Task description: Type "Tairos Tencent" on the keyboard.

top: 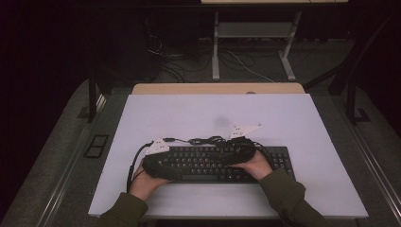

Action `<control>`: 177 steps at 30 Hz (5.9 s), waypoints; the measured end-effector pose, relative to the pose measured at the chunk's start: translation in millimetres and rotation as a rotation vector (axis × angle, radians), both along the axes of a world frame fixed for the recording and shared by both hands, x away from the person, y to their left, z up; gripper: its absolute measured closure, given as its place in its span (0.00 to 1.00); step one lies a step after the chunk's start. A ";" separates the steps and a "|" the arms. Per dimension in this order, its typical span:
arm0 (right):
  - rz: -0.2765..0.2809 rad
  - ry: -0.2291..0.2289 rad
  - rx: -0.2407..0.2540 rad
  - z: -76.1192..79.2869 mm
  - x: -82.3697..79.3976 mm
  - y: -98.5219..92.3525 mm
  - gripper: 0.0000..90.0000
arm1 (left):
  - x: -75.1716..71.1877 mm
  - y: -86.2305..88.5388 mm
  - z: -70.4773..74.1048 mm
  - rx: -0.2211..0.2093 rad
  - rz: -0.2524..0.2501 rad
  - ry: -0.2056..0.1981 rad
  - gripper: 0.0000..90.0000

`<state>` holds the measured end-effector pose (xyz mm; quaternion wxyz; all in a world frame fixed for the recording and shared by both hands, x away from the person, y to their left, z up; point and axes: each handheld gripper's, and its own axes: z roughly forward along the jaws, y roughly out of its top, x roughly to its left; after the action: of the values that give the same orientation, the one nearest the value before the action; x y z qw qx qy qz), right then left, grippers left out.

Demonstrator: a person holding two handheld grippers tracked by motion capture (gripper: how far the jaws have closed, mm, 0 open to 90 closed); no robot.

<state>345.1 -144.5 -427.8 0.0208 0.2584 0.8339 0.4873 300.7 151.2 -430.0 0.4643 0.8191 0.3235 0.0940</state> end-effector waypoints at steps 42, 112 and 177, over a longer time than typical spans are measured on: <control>0.024 0.046 -0.156 -7.6 -4.3 15.4 0.99 | -1.6 -7.2 -5.4 0.007 -0.040 0.017 0.00; -0.077 0.002 -0.001 -0.2 3.1 -8.1 0.28 | 10.2 -6.5 6.8 -0.012 -0.003 -0.031 0.17; -0.081 -0.006 -0.013 -0.3 1.5 -5.3 0.28 | 24.3 -20.2 -6.4 0.097 -0.065 0.075 0.99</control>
<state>346.6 -149.8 -428.0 0.0447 0.2905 0.8258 0.4813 325.0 130.9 -436.4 0.4144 0.8537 0.3089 0.0636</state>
